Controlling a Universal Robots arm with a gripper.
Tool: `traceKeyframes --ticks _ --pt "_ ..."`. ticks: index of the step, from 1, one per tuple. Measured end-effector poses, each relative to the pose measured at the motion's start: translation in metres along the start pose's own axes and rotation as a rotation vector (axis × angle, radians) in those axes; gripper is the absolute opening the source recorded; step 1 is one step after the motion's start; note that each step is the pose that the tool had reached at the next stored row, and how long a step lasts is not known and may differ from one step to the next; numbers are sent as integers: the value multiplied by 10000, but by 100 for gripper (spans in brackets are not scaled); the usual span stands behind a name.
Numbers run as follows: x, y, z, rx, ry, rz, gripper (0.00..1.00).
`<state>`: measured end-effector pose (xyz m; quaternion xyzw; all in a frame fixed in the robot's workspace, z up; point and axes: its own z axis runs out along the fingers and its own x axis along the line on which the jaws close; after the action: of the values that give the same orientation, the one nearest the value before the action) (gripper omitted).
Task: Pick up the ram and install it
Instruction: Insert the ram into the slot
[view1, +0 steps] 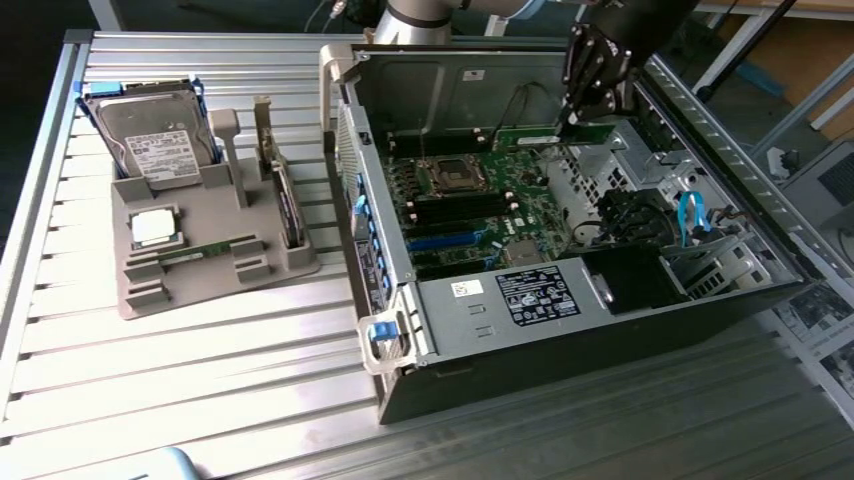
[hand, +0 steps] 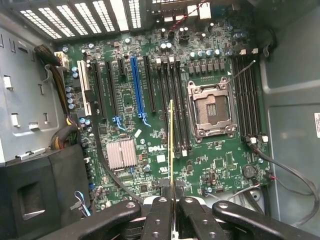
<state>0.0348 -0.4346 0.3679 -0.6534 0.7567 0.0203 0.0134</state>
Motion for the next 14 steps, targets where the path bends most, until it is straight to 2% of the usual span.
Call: traceKeyframes --ticks 14 --pt "4 -1 93 0 0 0 12"
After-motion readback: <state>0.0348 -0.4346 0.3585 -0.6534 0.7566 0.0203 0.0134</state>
